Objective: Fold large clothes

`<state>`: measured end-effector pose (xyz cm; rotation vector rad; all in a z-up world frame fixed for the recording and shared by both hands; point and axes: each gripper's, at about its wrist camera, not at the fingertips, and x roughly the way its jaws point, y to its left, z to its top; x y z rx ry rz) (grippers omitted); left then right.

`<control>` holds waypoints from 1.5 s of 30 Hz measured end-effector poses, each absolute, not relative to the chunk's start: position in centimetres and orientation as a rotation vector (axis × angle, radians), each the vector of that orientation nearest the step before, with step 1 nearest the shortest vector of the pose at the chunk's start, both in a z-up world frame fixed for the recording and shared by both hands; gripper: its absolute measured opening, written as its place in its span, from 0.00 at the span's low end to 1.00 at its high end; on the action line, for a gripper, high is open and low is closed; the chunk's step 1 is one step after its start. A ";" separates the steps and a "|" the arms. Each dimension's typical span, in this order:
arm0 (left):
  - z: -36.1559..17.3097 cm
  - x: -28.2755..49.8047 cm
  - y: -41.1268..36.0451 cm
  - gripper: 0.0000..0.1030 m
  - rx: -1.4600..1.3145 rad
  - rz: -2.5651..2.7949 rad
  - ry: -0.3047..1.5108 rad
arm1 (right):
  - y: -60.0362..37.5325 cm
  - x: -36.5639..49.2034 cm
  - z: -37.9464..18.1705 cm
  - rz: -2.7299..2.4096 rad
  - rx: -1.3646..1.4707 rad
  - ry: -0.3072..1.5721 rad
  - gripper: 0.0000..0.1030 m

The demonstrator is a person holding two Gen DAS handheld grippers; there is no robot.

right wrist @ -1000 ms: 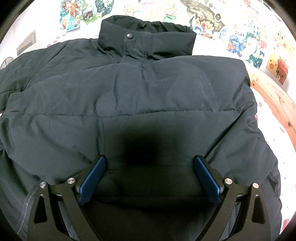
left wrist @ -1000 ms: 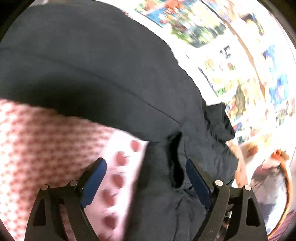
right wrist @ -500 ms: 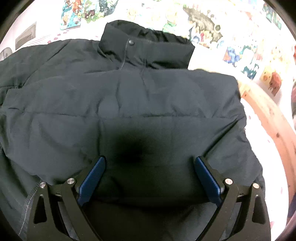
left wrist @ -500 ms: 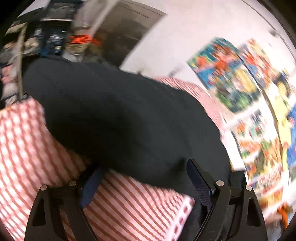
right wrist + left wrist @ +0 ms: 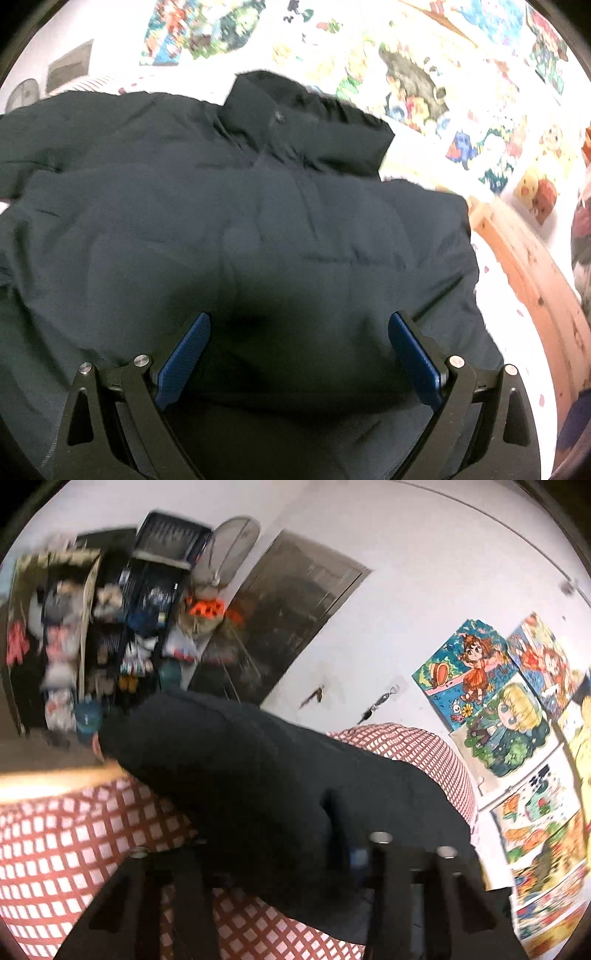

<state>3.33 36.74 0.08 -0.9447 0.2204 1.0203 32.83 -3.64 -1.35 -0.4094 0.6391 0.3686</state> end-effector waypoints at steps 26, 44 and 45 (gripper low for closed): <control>11.2 17.9 14.0 0.13 -0.112 0.132 0.332 | -8.7 29.8 2.4 0.363 -0.295 0.678 0.92; -2.5 23.6 5.1 0.15 -0.038 -0.121 0.931 | -12.6 31.6 -0.5 0.581 0.044 0.879 0.92; -2.8 23.3 4.8 0.16 -0.022 -0.119 0.930 | -12.5 31.6 -0.7 0.628 0.085 0.902 0.92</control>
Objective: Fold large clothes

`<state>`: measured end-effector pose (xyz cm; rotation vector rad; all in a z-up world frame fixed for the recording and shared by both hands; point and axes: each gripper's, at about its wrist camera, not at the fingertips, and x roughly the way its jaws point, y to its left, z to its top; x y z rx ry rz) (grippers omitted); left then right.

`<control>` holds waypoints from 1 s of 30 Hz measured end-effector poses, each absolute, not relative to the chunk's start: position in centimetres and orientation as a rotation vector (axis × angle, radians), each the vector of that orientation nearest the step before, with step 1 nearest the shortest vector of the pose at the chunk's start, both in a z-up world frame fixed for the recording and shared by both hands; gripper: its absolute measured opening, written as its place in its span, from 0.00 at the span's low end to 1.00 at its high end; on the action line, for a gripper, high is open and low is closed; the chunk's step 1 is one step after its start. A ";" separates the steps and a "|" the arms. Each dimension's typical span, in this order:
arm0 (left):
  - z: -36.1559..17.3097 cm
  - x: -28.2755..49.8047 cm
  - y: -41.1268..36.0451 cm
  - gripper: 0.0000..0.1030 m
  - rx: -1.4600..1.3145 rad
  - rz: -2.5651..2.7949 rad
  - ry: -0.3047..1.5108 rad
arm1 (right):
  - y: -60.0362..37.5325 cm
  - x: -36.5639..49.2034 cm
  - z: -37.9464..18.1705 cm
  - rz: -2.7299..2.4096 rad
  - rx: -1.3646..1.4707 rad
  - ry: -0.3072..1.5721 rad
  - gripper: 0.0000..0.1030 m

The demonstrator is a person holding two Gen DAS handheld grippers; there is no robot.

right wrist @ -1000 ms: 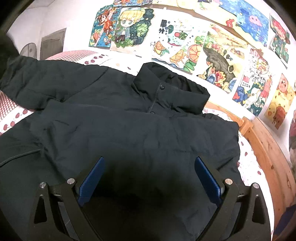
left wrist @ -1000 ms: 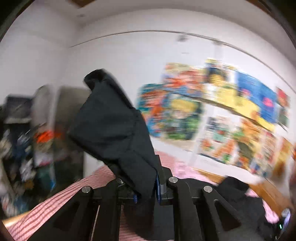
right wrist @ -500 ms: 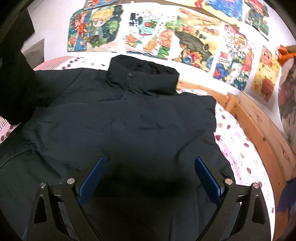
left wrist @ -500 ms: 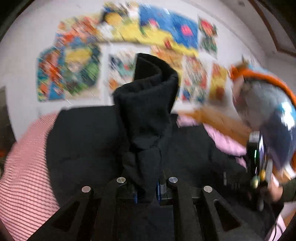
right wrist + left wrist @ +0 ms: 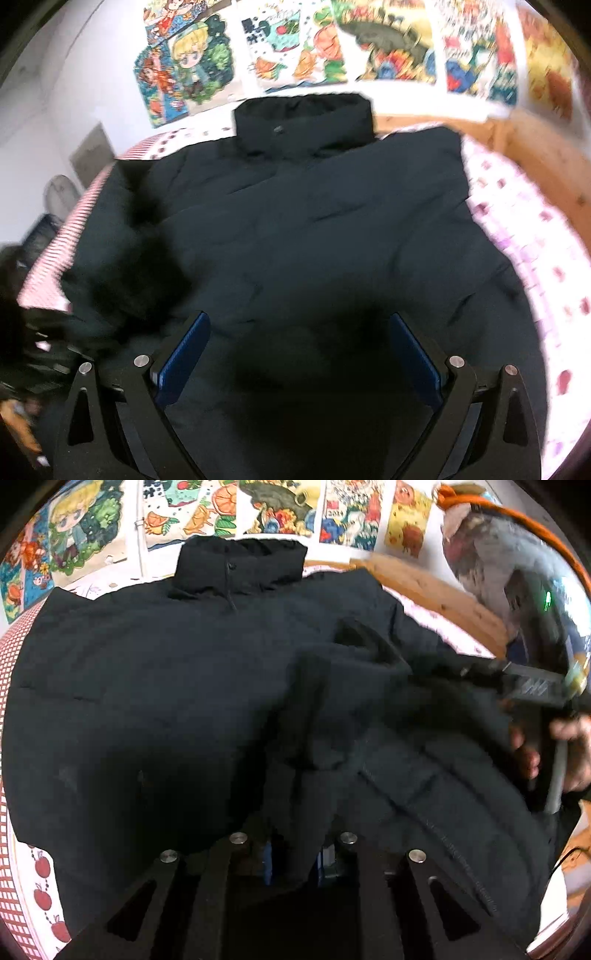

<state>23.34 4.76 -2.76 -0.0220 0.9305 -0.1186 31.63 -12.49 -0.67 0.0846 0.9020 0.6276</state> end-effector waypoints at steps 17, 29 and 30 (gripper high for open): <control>-2.6 21.1 4.1 0.80 -0.023 -0.204 0.865 | -8.3 32.0 -5.3 0.782 0.338 1.174 0.89; 0.5 18.2 8.3 0.81 -0.247 -0.181 0.740 | -7.2 31.1 -2.4 0.795 0.185 1.119 0.06; 1.0 18.1 8.8 0.81 -0.260 -0.162 0.721 | -7.6 30.9 -1.1 0.784 0.176 1.077 0.06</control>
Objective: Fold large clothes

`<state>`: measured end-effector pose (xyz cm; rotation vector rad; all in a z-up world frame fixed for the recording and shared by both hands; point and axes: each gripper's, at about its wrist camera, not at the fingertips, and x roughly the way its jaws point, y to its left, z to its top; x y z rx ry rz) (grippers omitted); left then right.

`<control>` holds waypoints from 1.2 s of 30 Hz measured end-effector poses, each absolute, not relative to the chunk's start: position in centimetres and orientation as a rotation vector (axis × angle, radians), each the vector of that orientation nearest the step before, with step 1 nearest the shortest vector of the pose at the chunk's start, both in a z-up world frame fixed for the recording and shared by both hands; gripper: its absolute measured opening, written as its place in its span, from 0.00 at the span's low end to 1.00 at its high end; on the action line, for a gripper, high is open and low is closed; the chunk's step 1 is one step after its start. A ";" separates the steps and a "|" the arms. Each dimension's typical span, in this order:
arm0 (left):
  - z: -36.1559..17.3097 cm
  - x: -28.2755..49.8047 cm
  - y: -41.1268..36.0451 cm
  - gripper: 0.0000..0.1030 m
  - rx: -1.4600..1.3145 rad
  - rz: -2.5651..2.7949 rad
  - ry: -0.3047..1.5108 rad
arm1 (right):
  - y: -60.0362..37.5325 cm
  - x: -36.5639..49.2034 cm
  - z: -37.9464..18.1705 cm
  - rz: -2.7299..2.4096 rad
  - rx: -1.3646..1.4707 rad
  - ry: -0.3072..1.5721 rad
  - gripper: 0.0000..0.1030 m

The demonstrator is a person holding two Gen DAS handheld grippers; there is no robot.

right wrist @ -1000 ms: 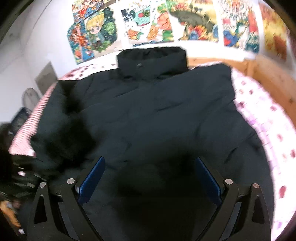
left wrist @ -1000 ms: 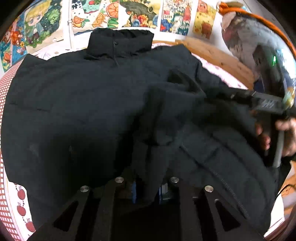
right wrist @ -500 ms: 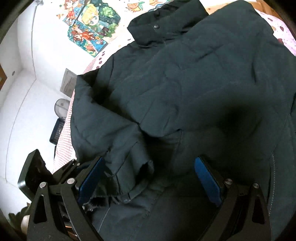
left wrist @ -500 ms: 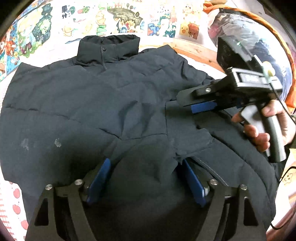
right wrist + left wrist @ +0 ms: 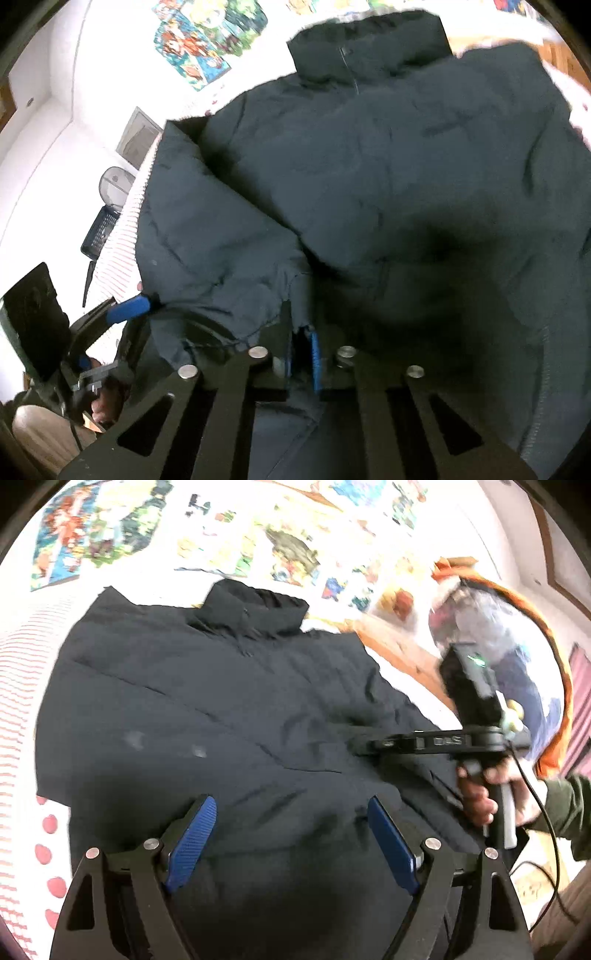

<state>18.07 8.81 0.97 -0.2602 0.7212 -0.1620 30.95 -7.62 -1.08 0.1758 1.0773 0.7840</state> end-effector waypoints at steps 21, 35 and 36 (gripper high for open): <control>2.1 20.7 16.4 0.81 -0.423 0.133 0.639 | -18.1 34.5 9.1 0.284 -0.031 0.647 0.05; 0.5 25.3 18.7 0.81 -0.362 0.297 0.740 | -16.3 37.1 2.9 0.144 -0.191 0.789 0.36; 0.7 26.0 18.5 0.81 -0.342 0.287 0.731 | -16.1 36.9 3.3 0.159 -0.187 0.772 0.43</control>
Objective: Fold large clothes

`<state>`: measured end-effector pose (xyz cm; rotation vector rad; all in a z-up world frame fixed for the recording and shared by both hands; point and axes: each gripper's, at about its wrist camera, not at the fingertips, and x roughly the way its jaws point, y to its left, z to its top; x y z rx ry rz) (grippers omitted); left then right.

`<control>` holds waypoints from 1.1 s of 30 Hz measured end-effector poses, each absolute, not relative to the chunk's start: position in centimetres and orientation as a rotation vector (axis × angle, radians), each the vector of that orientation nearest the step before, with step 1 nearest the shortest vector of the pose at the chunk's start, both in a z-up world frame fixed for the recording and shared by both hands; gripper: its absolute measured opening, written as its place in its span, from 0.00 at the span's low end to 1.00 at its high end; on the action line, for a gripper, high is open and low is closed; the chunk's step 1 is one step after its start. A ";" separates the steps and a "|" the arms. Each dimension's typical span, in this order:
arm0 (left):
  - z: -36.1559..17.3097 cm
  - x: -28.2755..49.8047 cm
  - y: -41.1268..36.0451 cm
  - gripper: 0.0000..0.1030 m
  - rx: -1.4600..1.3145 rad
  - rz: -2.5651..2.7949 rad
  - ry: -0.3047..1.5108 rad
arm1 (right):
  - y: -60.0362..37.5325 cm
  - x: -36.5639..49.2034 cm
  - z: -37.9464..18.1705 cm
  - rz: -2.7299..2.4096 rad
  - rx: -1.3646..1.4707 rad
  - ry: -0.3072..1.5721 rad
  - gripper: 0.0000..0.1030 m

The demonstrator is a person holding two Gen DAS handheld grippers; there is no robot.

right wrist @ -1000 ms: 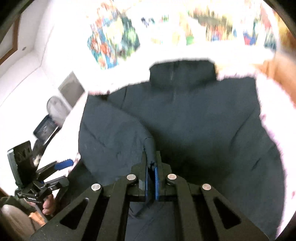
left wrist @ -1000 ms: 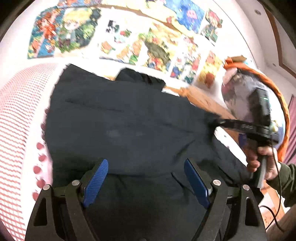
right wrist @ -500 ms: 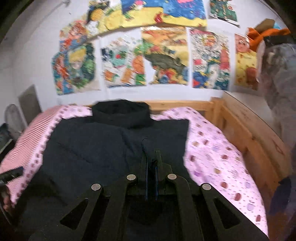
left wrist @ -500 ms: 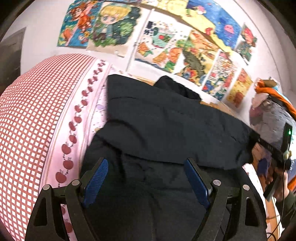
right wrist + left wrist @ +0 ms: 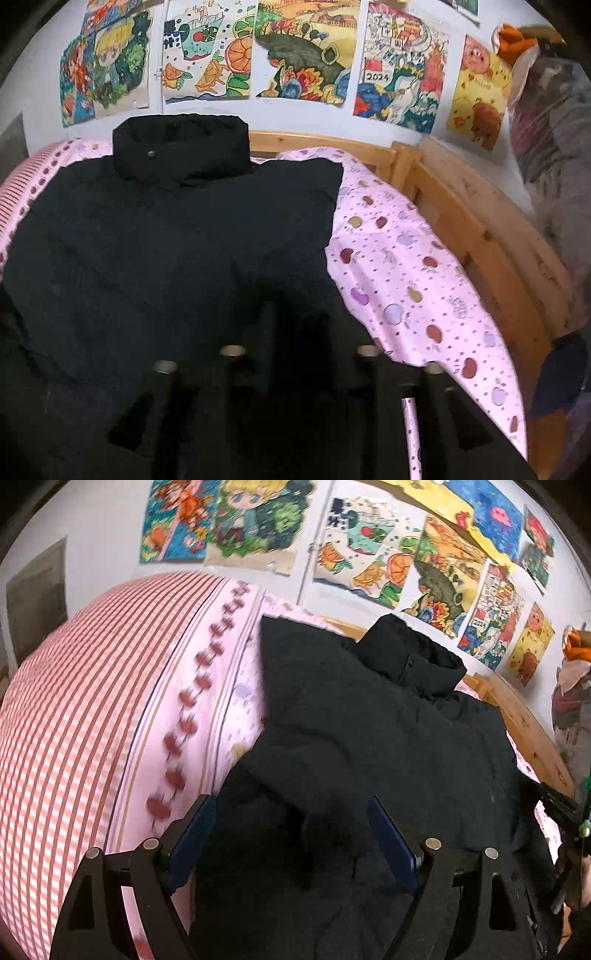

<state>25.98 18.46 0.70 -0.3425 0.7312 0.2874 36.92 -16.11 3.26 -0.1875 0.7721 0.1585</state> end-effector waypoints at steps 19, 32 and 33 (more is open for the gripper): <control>-2.6 34.6 12.2 0.89 0.015 0.232 0.823 | -6.6 36.8 -0.9 0.421 -0.376 0.803 0.73; -6.1 35.4 11.0 0.96 0.124 0.250 0.895 | -7.2 37.3 -5.1 0.418 -0.311 0.852 0.94; -6.3 35.4 10.9 0.96 0.132 0.254 0.893 | -7.3 37.3 -5.2 0.420 -0.310 0.852 0.94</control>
